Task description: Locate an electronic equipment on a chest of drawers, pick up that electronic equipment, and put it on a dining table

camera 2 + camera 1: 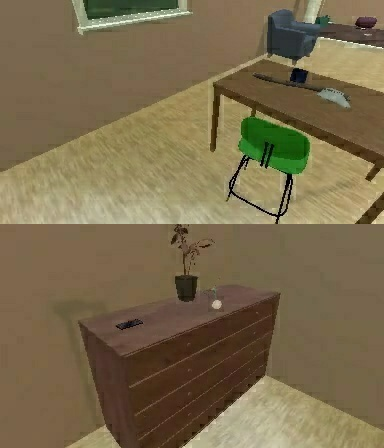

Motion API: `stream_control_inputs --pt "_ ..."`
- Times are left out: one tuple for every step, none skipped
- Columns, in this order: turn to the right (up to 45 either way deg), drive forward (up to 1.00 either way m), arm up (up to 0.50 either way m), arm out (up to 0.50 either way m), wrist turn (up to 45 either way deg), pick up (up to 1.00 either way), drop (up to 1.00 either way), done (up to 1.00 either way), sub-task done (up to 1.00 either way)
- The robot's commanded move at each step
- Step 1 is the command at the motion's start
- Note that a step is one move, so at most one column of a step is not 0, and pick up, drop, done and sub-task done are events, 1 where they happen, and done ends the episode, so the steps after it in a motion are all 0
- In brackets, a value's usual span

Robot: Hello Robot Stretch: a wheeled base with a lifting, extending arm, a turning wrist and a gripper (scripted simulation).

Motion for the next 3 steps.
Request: stream_control_inputs --pt "0.0 0.20 0.00 0.00 0.0 0.00 0.00 0.00 0.00" --pt "-45.0 0.00 0.00 0.00 0.0 0.00 0.00 0.00 0.00" --pt "-45.0 0.00 0.00 0.00 0.0 0.00 0.00 0.00 0.00"
